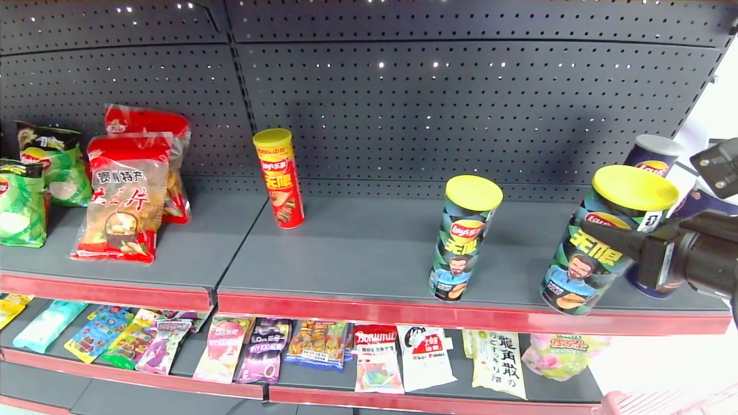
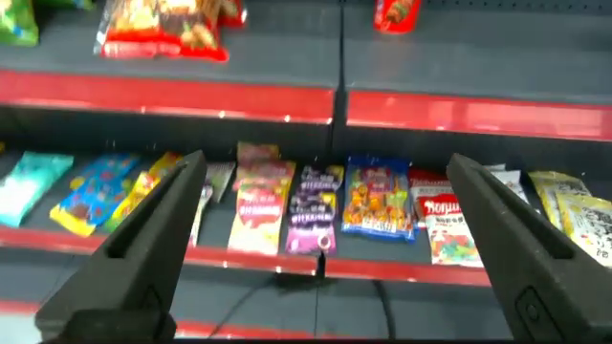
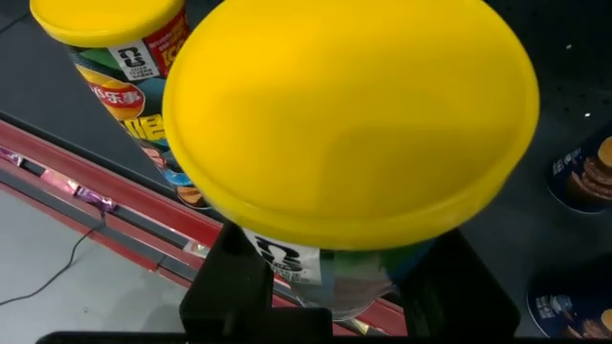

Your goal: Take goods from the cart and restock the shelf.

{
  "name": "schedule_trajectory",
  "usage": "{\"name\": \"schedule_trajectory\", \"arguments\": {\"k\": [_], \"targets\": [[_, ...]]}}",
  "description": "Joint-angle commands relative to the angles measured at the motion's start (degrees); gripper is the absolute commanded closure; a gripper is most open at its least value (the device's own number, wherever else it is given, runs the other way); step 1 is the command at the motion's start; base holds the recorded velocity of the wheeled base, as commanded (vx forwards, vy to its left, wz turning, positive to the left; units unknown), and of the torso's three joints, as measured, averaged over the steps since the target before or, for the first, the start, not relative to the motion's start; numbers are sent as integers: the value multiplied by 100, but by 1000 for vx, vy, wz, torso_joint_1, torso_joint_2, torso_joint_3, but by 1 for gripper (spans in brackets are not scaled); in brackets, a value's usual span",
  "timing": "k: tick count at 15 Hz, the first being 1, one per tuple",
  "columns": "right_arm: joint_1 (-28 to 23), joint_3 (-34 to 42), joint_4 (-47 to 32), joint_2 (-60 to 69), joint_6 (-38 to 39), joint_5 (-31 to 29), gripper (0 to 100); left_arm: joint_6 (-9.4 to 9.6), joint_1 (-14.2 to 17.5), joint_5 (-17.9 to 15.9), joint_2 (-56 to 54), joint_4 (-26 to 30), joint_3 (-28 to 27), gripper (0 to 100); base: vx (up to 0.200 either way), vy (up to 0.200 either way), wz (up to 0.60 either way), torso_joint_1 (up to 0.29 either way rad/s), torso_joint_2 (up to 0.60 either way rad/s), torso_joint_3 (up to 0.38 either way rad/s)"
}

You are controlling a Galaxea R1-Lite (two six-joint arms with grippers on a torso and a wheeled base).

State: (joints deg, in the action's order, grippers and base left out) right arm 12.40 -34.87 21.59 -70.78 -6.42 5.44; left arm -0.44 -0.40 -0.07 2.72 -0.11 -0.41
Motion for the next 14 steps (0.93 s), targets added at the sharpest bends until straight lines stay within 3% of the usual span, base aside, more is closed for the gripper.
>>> {"name": "schedule_trajectory", "arguments": {"k": [1,9,14], "targets": [[8,6,3,-15,-8,1,100,158,40,-107,-272,-7,41,0,0,0,0,0,0,0],[-449,-284,47,-648,-17,28,100,202,40,-89,-272,2,41,0,0,0,0,0,0,0],[-730,-1031,56,-1386,-26,441,100,202,40,-89,-272,2,41,0,0,0,0,0,0,0]]}}
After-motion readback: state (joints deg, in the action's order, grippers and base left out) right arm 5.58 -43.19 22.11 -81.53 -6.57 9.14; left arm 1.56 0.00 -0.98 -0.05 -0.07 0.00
